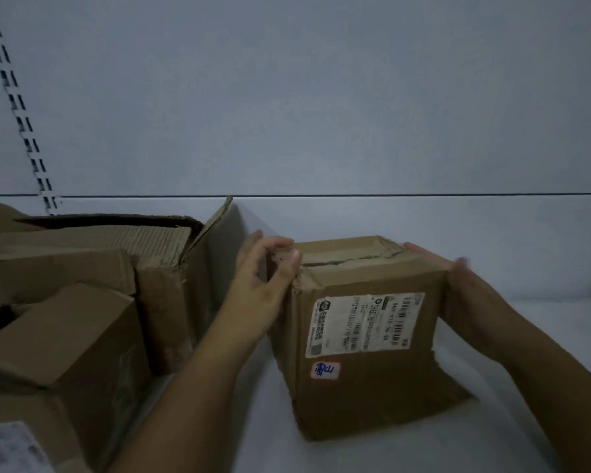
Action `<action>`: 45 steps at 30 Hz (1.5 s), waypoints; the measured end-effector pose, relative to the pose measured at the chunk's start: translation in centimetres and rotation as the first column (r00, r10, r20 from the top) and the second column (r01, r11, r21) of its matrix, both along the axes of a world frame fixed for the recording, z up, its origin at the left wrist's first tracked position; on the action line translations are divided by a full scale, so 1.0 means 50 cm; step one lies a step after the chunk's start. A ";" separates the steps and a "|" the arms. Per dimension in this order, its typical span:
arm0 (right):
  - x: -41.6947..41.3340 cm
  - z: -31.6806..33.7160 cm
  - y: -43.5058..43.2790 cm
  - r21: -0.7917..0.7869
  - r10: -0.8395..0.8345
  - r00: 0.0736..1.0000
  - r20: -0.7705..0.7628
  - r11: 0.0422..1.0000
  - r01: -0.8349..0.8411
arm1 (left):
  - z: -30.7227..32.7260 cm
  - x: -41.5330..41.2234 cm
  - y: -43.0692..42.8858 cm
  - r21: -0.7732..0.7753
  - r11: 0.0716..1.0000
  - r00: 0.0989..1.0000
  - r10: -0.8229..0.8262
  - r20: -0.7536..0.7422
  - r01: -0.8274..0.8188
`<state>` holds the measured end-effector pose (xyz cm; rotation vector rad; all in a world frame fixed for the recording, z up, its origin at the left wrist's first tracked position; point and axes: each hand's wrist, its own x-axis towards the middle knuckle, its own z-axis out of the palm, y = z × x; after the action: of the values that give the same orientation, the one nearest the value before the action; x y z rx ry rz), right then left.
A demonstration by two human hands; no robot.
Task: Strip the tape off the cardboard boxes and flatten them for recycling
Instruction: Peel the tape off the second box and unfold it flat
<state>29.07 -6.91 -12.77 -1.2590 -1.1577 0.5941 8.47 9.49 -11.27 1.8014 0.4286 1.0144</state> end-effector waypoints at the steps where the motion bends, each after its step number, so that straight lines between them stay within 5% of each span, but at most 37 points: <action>1: -0.007 -0.007 0.009 0.013 -0.087 0.996 0.023 0.996 0.087 | 0.000 -0.002 -0.003 0.022 1.000 1.000 -0.003 0.014 0.002; 3: -0.018 -0.018 0.026 0.079 -0.335 0.942 0.032 0.940 0.332 | 0.002 -0.001 -0.005 0.034 0.999 0.994 0.011 0.109 -0.015; 5: -0.011 -0.023 0.030 0.180 -0.615 0.784 0.081 0.783 0.596 | 0.002 0.000 -0.003 0.025 0.999 0.991 0.037 0.127 -0.041; 8: -0.008 -0.029 0.023 0.301 -0.783 0.593 0.188 0.620 0.724 | 0.003 -0.005 -0.008 0.020 0.985 0.985 -0.174 0.006 0.174; 11: -0.028 -0.034 0.026 0.332 -0.736 0.613 0.287 0.677 0.657 | 0.001 -0.005 -0.012 0.047 0.976 0.977 -0.213 -0.028 0.214; 14: -0.071 -0.013 0.018 0.529 -0.780 0.549 0.301 0.615 0.584 | -0.002 0.003 -0.013 0.083 0.984 0.988 -0.156 0.004 0.155; 17: -0.120 0.001 0.004 0.707 -0.762 0.466 0.450 0.623 0.335 | -0.007 0.012 -0.022 0.095 0.985 0.988 -0.148 0.044 0.144; 21: -0.163 -0.005 0.010 0.591 -0.616 0.207 0.760 0.788 0.175 | -0.011 0.019 -0.032 0.046 0.978 0.972 -0.206 0.112 0.202; 24: -0.175 -0.011 0.014 0.546 -0.566 0.083 0.820 0.818 0.183 | -0.014 0.019 -0.032 -0.040 0.969 0.962 -0.236 0.139 0.244; 32: -0.167 -0.009 -0.005 0.338 -0.360 0.063 0.931 0.913 0.229 | -0.021 0.021 -0.036 -0.128 0.961 0.960 -0.225 0.165 0.247; 45: -0.155 -0.014 0.012 0.633 -0.627 0.256 0.736 0.771 0.069 | -0.031 0.032 -0.035 -0.030 0.968 0.967 -0.245 0.073 0.248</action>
<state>21.31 -6.31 -13.47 -1.3336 -1.7005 -0.9761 10.05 7.74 -12.80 1.7298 0.1745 0.8843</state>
